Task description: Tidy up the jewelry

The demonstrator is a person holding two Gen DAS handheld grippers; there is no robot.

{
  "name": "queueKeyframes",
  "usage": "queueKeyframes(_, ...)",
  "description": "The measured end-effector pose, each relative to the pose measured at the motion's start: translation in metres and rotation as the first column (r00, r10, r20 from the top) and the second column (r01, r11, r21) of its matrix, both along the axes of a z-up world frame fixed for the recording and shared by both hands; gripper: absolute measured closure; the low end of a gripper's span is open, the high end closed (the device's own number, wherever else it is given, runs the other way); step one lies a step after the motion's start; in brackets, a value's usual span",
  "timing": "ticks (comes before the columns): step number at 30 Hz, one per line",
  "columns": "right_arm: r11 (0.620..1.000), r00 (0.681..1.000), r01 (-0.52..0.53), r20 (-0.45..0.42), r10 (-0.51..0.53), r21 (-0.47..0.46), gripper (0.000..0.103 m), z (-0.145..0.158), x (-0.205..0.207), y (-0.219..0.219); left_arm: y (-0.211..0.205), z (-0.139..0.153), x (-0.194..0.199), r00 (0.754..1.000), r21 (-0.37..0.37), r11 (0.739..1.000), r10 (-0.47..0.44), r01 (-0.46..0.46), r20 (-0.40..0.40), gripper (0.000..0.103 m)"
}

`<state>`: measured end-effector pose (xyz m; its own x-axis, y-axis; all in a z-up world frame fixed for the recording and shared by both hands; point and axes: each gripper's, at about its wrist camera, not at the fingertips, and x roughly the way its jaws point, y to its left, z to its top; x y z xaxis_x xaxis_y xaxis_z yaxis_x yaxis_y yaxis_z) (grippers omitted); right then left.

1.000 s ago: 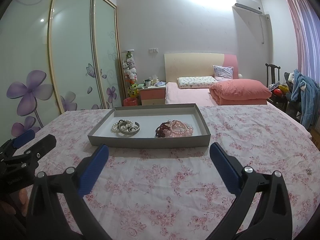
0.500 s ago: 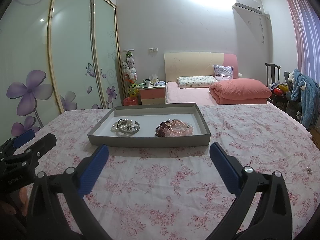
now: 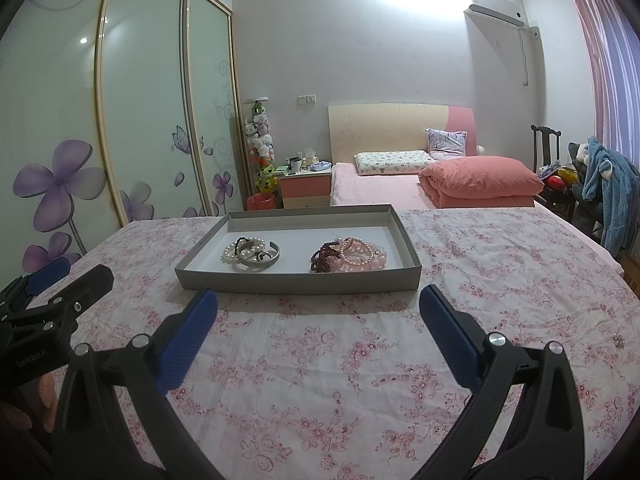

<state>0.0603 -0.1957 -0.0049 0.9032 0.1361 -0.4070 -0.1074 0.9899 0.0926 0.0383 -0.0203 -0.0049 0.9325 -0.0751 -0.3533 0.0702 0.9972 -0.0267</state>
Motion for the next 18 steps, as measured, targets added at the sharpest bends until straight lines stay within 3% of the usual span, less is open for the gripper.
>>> queueKeyframes(18,1.000,1.000,0.000,-0.002,0.000,0.000,0.004,-0.0003,0.0004,0.0002,-0.0031,0.0031,0.0013,1.000,0.014,1.000,0.005,-0.005,0.012,0.002)
